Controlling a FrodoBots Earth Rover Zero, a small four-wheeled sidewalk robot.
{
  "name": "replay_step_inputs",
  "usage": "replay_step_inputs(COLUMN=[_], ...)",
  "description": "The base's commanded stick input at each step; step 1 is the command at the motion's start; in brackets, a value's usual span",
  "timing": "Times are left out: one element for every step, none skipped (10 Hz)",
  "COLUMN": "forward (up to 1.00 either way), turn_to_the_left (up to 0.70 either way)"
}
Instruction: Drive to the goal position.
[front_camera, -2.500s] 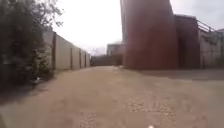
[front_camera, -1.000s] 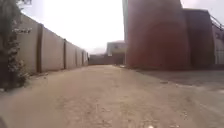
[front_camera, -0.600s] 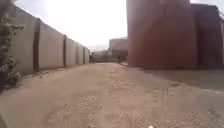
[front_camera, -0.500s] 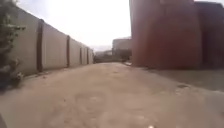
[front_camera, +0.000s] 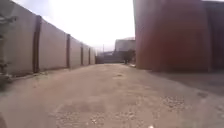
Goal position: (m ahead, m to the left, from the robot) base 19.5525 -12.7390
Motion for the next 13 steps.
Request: replay_step_inputs(forward=[1.00,1.00,1.00,1.00,1.00,1.00,1.00,1.00,1.00,1.00,1.00,1.00,1.00], turn_to_the_left=[0.00,-0.12,-0.22,-0.02,0.00,0.00,0.00,0.00,0.00,0.00,0.00,0.00,0.00])
